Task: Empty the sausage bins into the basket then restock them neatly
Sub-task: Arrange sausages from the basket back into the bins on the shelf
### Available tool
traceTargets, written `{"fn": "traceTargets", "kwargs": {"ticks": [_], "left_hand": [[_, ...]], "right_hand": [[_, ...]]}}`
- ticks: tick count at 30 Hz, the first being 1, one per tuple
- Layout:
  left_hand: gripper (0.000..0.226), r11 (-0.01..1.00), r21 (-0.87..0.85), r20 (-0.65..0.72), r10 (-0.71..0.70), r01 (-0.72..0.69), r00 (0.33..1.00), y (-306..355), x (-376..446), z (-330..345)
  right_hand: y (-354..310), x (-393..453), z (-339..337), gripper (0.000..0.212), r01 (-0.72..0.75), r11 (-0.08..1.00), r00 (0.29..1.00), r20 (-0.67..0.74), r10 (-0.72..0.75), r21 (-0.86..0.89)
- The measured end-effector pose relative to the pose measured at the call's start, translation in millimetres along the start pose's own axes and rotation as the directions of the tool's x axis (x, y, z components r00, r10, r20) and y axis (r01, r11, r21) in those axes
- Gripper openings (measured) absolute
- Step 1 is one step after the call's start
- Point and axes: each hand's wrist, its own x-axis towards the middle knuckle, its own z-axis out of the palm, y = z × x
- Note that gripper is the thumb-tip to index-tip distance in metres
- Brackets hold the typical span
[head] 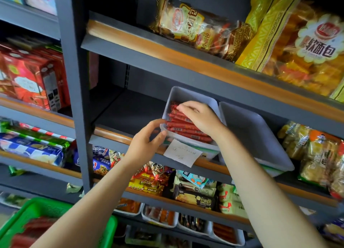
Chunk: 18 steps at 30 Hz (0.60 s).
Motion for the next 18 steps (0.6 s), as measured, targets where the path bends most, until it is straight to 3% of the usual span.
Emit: {"fn": "traceTargets", "kwargs": {"ticks": [2, 4, 6, 8, 12, 14, 18], "left_hand": [[0.031, 1.000, -0.010, -0.123, 0.008, -0.009, 0.992, 2.2, -13.7, -15.8], [0.024, 0.999, -0.029, -0.330, -0.042, 0.034, 0.943, -12.4, -31.9, -43.9], [0.015, 0.983, -0.084, -0.499, -0.184, 0.163, 0.847, -51.2, -59.4, -79.8], [0.014, 0.929, -0.094, -0.574, -0.345, 0.359, 0.743, -97.8, -99.9, -113.2], [0.019, 0.679, -0.150, -0.527, -0.669, 0.719, 0.523, -205.1, -202.9, -160.3], [0.028, 0.520, -0.165, -0.479, -0.785, 0.838, 0.393, -249.6, -259.0, -172.7], [0.017, 0.183, -0.138, -0.420, -0.901, 0.973, 0.110, -297.2, -352.3, -170.5]], "right_hand": [[-22.6, -21.0, 20.5, 0.019, 0.104, 0.984, 0.994, 0.015, -0.107, 0.145], [-41.3, -34.6, 52.5, 0.020, 0.139, 0.965, 0.976, 0.135, -0.172, 0.222], [-48.7, -36.3, 101.7, 0.021, 0.113, 0.972, 0.934, 0.312, -0.174, 0.205], [-41.3, -29.5, 164.0, 0.021, 0.059, 0.986, 0.875, 0.468, -0.128, 0.159], [0.5, -16.1, 299.3, 0.020, -0.151, 0.987, 0.752, 0.655, 0.077, 0.056], [31.7, -18.7, 367.4, 0.018, -0.239, 0.971, 0.677, 0.715, 0.174, -0.011], [109.3, -51.9, 501.3, 0.024, -0.294, 0.920, 0.463, 0.804, 0.373, -0.258]]}}
